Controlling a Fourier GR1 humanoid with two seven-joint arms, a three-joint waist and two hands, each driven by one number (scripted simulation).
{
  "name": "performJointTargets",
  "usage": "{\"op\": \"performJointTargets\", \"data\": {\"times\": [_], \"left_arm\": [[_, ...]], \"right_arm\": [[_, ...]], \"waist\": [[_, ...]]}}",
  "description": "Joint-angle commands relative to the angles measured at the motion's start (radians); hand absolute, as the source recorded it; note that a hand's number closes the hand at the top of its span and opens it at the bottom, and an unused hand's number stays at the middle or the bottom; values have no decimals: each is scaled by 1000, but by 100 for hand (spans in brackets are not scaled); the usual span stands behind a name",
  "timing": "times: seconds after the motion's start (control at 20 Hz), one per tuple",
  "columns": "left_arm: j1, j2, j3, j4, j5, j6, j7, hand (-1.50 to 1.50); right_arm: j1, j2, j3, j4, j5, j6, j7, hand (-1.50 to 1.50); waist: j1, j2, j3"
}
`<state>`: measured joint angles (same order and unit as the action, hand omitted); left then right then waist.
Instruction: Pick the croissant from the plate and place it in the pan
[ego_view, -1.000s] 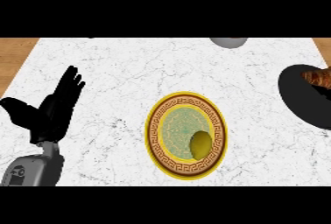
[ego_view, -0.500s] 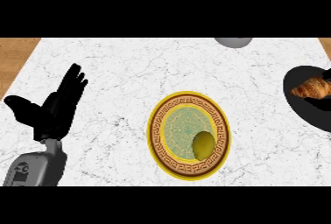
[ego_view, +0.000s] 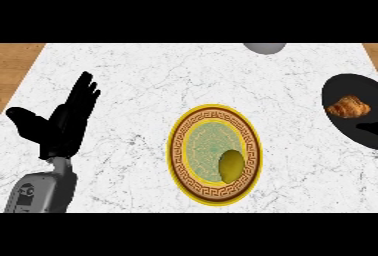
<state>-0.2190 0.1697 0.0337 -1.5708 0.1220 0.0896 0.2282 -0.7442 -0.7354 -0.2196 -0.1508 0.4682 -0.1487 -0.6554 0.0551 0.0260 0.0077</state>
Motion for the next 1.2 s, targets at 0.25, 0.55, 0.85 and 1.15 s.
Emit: {"op": "performJointTargets", "data": {"times": [0.25,0.55,0.85,1.15], "left_arm": [[60,20,28,-25,42,-37,8,0],[16,29,43,-20,16,-7,5,0],[42,24,43,-38,20,-6,9,0],[54,38,50,-26,29,-35,-6,0]], "right_arm": [[22,-138,-219,62,-224,324,-108,-150],[118,-259,-279,91,-289,618,-173,-150],[241,-278,-295,61,-311,750,-262,-150],[291,-306,-314,22,-338,786,-249,-150]], "waist": [[-13,-8,0],[-30,-8,2],[-36,-10,6],[-36,-13,3]]}}
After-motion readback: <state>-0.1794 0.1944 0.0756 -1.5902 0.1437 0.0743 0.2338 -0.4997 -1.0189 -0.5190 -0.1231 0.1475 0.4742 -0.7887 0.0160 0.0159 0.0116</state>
